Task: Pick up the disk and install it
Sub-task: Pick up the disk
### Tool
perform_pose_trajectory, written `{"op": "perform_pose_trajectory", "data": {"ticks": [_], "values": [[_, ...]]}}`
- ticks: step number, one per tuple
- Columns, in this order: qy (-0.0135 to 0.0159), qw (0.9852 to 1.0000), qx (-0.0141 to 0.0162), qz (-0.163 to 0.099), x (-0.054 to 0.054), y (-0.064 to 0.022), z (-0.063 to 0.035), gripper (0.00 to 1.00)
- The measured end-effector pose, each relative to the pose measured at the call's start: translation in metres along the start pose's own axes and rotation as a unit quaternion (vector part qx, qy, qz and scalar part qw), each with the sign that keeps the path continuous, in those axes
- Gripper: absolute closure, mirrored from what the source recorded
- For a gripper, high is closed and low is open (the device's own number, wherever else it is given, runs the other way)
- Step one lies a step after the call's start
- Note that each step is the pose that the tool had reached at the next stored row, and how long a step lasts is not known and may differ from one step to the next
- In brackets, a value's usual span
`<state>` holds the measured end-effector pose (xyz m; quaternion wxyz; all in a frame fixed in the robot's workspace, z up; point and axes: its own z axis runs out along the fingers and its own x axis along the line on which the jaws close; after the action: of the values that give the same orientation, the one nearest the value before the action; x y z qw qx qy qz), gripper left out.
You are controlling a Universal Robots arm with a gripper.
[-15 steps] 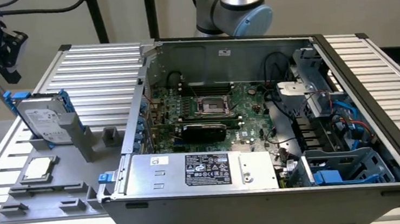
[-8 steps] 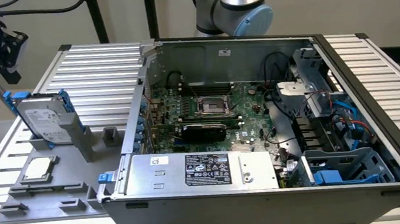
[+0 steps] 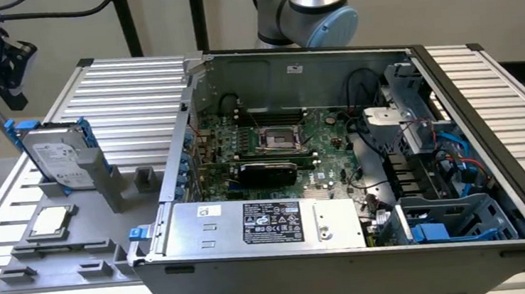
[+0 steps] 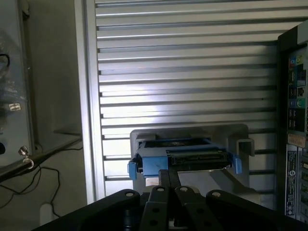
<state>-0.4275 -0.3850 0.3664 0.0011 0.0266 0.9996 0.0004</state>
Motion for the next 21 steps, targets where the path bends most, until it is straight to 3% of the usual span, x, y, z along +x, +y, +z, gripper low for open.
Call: {"op": "perform_pose_trajectory", "data": {"ticks": [6, 11, 16, 21], "values": [[-0.0001, 1.0, 0.0, -0.004, -0.0001, -0.0001, 0.0001, 0.89], [-0.0002, 0.9988, -0.0001, -0.049, -0.0001, -0.0001, 0.002, 0.89], [-0.0002, 0.9955, -0.0003, -0.095, 0.0, -0.0001, 0.0039, 0.89], [-0.0001, 0.99, -0.0004, -0.141, 0.0, -0.0001, 0.0059, 0.89]]}}
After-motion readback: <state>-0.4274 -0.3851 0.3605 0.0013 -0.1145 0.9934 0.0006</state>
